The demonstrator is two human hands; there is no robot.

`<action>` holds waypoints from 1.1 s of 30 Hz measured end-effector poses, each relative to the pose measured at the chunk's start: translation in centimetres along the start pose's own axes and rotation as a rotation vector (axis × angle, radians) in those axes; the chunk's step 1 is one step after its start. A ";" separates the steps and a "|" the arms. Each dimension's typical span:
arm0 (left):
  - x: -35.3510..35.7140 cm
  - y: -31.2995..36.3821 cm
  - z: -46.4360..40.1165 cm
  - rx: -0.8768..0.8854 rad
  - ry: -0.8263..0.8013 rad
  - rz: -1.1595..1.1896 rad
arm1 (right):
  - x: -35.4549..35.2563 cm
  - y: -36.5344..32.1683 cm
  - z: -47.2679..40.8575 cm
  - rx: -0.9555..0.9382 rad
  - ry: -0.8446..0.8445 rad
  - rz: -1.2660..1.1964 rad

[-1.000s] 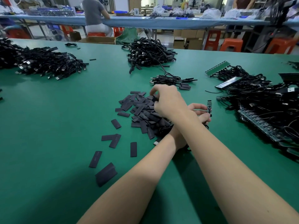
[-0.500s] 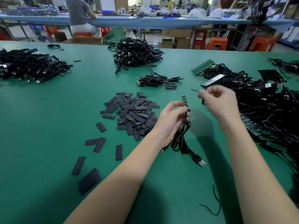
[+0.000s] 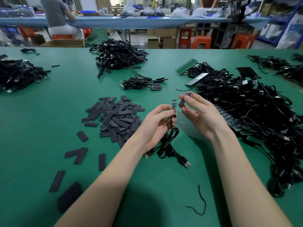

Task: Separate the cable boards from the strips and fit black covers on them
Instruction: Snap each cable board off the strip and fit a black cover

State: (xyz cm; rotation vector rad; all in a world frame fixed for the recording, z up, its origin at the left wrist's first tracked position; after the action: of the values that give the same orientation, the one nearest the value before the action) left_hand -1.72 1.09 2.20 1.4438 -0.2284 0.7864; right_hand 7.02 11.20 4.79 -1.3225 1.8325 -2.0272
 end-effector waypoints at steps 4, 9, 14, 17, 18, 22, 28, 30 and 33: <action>0.7 -0.5 0.1 -0.066 -0.099 0.020 | 0.7 -0.4 0.2 -0.031 -0.092 -0.091; 0.7 -0.5 0.2 -0.088 -0.114 0.043 | 0.9 -0.5 0.3 -0.051 -0.095 -0.091; 0.9 -0.6 0.4 -0.089 -0.124 0.035 | 0.9 -0.8 0.2 -0.087 -0.073 -0.081; 0.9 -0.6 0.4 -0.088 -0.131 0.032 | 1.0 -0.7 0.3 -0.099 -0.078 -0.051; 0.9 -0.6 0.4 -0.088 -0.135 0.031 | 1.0 -0.7 0.3 -0.104 -0.081 -0.033; 1.1 -0.7 0.5 -0.101 -0.148 0.009 | 0.9 -1.1 0.3 -0.095 -0.114 0.022; 1.3 -1.0 0.8 -0.100 -0.172 -0.099 | 0.3 -0.8 1.0 0.038 -0.225 0.135; 1.3 -1.0 0.8 -0.095 -0.164 -0.100 | 0.2 -0.8 1.2 0.057 -0.234 0.149; 1.1 -0.8 0.9 -0.078 -0.148 -0.076 | 0.4 -0.8 1.4 0.077 -0.258 0.158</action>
State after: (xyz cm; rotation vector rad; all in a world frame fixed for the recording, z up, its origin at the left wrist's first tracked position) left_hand -0.15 0.72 2.30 1.4298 -0.3124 0.6035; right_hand 8.04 10.17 5.53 -1.3036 1.6711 -1.7391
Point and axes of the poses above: each hand's wrist, its own z-axis away from the middle knuckle, its own x-axis out of the palm, y = z × x, the point moved 8 cm from there along -z, towards the middle knuckle, and after that the axes turned 10 degrees about -x, right-handed, at the moved point
